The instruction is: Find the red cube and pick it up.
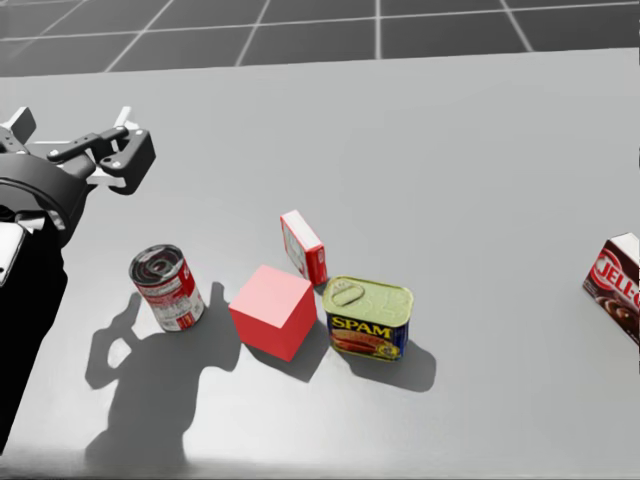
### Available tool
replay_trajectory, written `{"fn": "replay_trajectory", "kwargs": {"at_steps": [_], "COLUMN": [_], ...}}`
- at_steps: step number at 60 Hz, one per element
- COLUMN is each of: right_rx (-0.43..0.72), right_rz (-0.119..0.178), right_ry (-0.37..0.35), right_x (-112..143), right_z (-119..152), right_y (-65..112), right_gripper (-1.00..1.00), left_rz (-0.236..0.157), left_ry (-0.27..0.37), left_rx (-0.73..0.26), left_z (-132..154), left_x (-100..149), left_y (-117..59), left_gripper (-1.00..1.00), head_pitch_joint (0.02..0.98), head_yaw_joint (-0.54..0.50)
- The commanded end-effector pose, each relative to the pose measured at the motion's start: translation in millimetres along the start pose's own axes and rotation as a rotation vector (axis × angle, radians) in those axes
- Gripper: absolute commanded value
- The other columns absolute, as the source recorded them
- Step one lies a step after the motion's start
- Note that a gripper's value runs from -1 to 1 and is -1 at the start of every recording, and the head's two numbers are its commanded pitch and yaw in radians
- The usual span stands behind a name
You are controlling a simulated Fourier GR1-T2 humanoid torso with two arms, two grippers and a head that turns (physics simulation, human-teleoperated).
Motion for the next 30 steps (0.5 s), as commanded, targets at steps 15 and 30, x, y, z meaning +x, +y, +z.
{"fn": "replay_trajectory", "kwargs": {"at_steps": [15, 30], "right_rx": [0.009, 0.009], "right_rz": [-0.002, 0.008], "right_ry": [0.016, 0.017], "right_x": [-4.1, -7.0], "right_z": [0.5, -1.3], "right_y": [5.3, 5.3], "right_gripper": [-1.00, -1.00], "left_rz": [0.038, 0.140], "left_ry": [0.015, 0.063], "left_rx": [-0.012, -0.178], "left_z": [1.1, 41.8], "left_x": [-1.6, 16.5], "left_y": [-6.9, -29.5], "left_gripper": [-1.00, -1.00], "head_pitch_joint": [0.906, 0.898], "head_yaw_joint": [0.22, 0.22]}}
